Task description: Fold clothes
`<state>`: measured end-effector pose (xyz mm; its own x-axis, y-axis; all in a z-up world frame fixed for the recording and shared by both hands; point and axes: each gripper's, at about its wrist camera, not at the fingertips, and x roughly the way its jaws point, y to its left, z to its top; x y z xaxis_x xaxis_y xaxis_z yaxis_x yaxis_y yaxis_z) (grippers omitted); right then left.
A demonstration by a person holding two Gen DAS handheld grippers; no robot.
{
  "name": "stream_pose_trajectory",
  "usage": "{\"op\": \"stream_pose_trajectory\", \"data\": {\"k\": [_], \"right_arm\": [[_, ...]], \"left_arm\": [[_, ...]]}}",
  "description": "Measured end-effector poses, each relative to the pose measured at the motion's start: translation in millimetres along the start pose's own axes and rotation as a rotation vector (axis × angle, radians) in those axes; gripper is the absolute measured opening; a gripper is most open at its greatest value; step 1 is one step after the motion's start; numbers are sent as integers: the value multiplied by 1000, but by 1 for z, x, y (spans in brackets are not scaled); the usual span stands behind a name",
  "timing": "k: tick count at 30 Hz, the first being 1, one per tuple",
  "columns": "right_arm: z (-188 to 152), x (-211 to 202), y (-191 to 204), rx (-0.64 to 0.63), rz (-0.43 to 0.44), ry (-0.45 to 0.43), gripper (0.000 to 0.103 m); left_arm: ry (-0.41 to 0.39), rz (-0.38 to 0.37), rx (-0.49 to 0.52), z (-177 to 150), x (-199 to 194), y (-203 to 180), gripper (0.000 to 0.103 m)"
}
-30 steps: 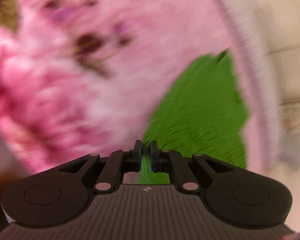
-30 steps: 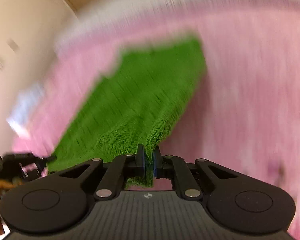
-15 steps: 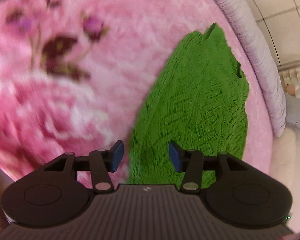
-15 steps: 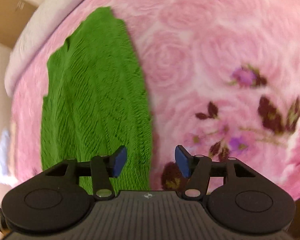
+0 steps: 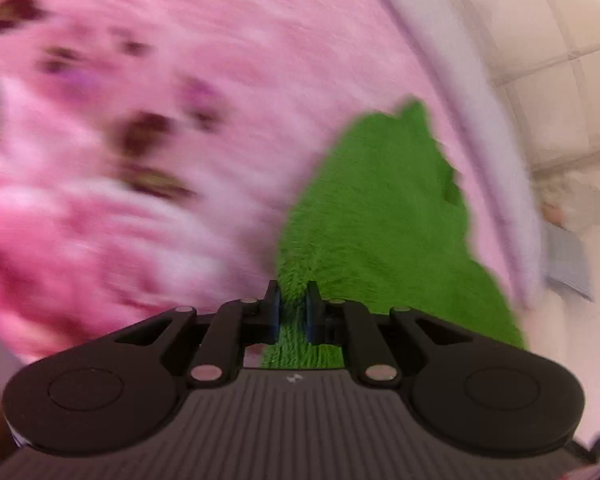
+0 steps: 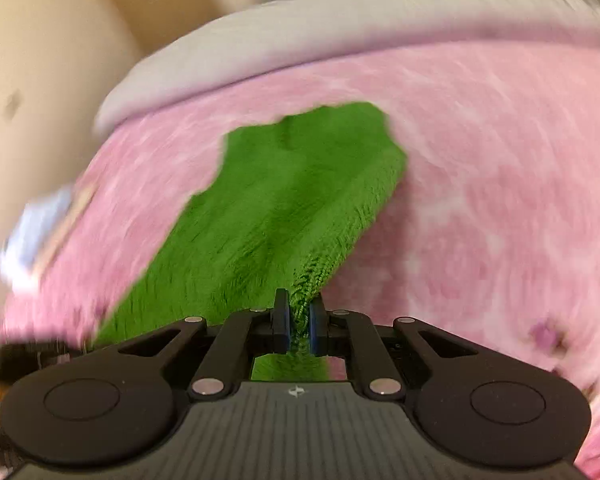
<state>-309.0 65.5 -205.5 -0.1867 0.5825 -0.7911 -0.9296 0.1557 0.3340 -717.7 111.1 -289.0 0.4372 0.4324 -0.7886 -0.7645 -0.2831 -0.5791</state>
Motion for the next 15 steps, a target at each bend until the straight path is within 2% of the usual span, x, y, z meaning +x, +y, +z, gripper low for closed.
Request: {"op": "stream_pose_trajectory", "data": {"k": [3, 5, 6, 7, 8, 9, 11, 13, 15], "right_arm": [[-27, 32, -22, 107, -97, 220, 10], [-51, 59, -48, 238, -194, 378, 13], [-58, 68, -58, 293, -234, 428, 14], [-58, 66, -64, 332, -262, 426, 15], [-55, 63, -69, 359, -282, 409, 21], [-49, 57, -69, 359, -285, 361, 30], [-32, 48, -66, 335, -278, 253, 37], [-19, 47, -62, 323, -255, 173, 38], [-15, 52, -58, 320, -195, 125, 38]], "left_arm": [[66, 137, 188, -1, 10, -18, 8], [68, 159, 297, -2, 8, -34, 8], [54, 166, 327, 0, 4, -39, 8], [39, 170, 349, 2, 0, -43, 8], [24, 164, 350, 5, -3, -46, 9], [10, 152, 349, 8, -7, -49, 9], [-9, 120, 375, 12, -9, -58, 9], [-5, 70, 423, 15, 0, -72, 11], [44, 16, 491, 14, 21, -87, 19]]}}
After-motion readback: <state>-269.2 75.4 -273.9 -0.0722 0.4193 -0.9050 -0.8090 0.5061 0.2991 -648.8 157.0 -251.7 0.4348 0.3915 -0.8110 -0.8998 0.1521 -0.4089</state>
